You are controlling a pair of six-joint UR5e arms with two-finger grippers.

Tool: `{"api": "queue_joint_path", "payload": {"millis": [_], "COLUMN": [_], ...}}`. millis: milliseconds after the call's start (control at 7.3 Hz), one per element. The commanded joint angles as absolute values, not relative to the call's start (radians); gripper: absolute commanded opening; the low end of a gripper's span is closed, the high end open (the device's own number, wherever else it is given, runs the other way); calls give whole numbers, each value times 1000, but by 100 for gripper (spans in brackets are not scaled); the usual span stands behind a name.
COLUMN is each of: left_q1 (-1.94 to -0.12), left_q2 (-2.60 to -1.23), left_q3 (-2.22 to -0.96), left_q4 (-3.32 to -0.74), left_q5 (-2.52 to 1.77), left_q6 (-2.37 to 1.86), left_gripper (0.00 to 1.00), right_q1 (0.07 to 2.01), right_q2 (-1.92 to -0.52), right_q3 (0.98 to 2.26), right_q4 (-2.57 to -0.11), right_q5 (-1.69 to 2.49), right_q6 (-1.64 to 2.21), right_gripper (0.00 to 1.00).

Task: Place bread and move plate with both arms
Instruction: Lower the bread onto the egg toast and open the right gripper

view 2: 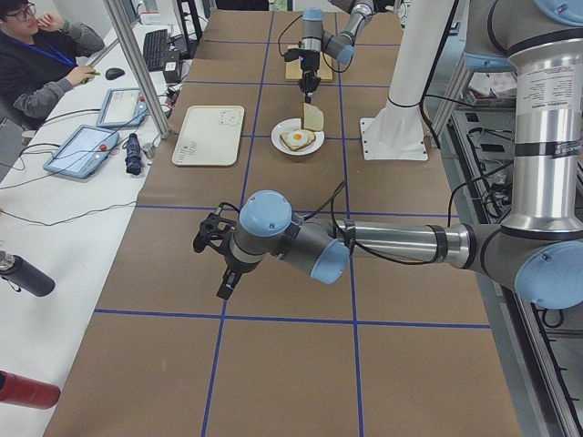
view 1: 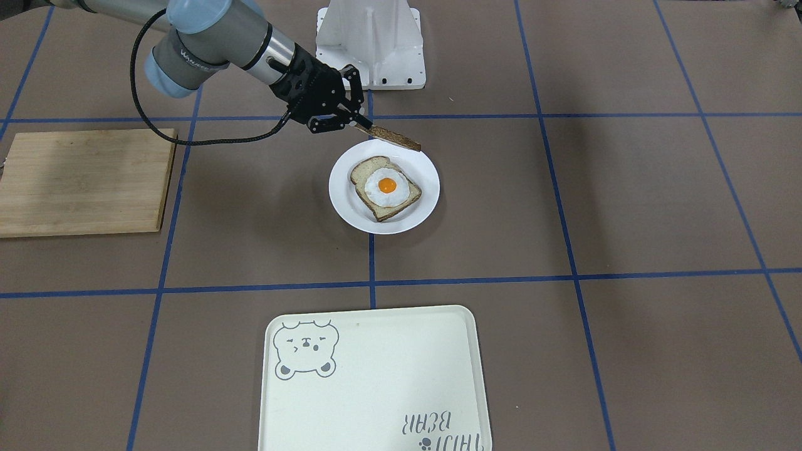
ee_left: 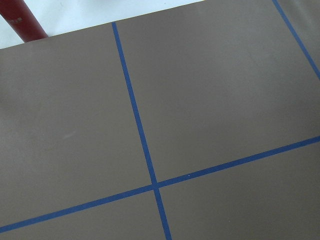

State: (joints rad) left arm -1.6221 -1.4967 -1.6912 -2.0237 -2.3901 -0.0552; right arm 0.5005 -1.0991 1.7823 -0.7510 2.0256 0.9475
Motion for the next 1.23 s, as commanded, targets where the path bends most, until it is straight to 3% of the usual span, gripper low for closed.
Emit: {"api": "queue_joint_path", "payload": {"millis": [0,1095], "left_q1": [-1623,-1621], "left_q2": [-1496,-1494], "left_q3": [-1690,-1693], "left_q4": [-2025,-2025], "left_q5": [-2390,-2390], "left_q6": [-55,-55], "left_gripper": [98,98], "right_q1": [495,511], "right_q2": [-1091,-1000], "right_q3": [1752,1597], "right_q4": [-750,-746], "right_q5": [2019,1911], "right_q6": [942,945], "right_gripper": [0,0]}}
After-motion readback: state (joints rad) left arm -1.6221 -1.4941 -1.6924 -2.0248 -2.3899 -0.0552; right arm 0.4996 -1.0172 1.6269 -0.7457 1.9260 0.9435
